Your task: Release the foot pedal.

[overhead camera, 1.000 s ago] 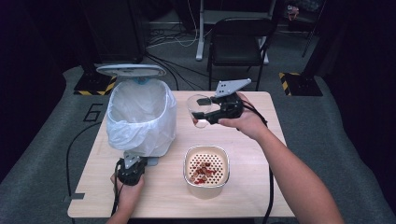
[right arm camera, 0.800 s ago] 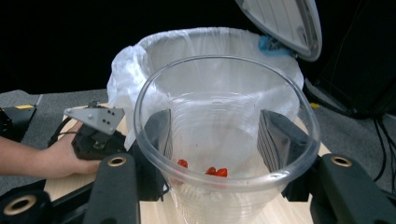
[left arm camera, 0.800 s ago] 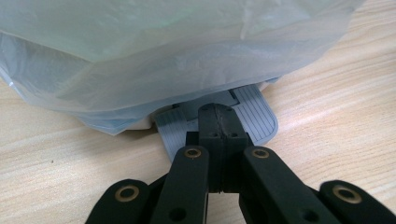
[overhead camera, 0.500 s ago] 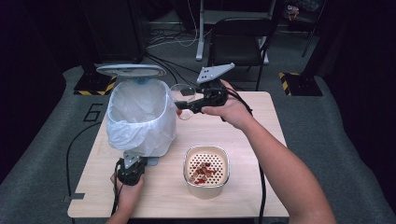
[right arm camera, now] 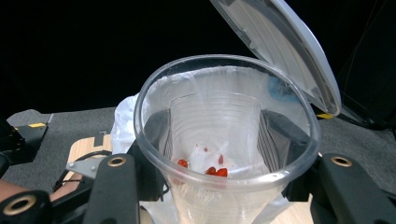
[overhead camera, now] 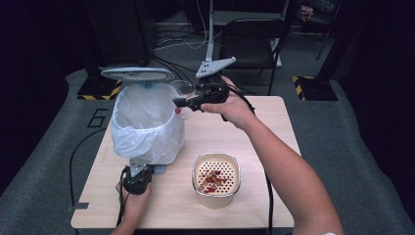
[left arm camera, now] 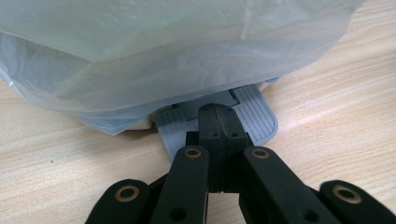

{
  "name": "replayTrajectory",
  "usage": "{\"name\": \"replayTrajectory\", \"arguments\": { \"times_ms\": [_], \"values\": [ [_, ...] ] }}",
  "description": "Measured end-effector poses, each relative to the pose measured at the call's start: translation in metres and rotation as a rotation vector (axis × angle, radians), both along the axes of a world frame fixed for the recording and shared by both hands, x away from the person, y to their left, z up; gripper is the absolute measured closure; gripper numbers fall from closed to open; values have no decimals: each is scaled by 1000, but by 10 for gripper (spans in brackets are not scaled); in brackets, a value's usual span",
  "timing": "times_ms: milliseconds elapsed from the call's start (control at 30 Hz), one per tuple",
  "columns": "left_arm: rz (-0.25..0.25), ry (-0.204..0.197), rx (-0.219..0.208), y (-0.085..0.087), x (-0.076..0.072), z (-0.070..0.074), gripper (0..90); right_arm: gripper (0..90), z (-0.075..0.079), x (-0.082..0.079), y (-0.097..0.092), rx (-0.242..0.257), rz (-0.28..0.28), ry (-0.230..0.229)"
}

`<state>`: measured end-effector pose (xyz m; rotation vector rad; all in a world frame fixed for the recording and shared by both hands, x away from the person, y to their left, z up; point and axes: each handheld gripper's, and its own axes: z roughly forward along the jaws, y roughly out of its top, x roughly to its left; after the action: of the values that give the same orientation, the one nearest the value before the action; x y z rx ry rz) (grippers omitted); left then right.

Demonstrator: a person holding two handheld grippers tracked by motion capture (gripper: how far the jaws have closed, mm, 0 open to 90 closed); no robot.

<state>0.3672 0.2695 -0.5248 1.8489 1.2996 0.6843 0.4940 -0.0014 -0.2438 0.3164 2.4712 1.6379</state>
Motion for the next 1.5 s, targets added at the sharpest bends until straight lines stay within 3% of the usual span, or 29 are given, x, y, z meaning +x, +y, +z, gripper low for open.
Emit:
{"name": "replayTrajectory", "arguments": {
  "times_ms": [367, 567, 933, 1100, 1500],
  "values": [
    [-1, 3, -3, 0, 0, 0, 900, 453, 2, 2, 35, 2, 50, 19],
    [-1, 2, 1, 0, 0, 0, 900, 449, 0, 2, 52, 1, 54, 6],
    [-1, 3, -1, 0, 0, 0, 900, 441, -13, 10, 70, -8, -1, 36],
    [-1, 2, 2, 0, 0, 0, 900, 410, -21, 12, 76, -11, -63, 34],
    [0, -1, 2, 0, 0, 0, 900, 412, -37, 13, 87, -23, -104, 74]
  ]
}}
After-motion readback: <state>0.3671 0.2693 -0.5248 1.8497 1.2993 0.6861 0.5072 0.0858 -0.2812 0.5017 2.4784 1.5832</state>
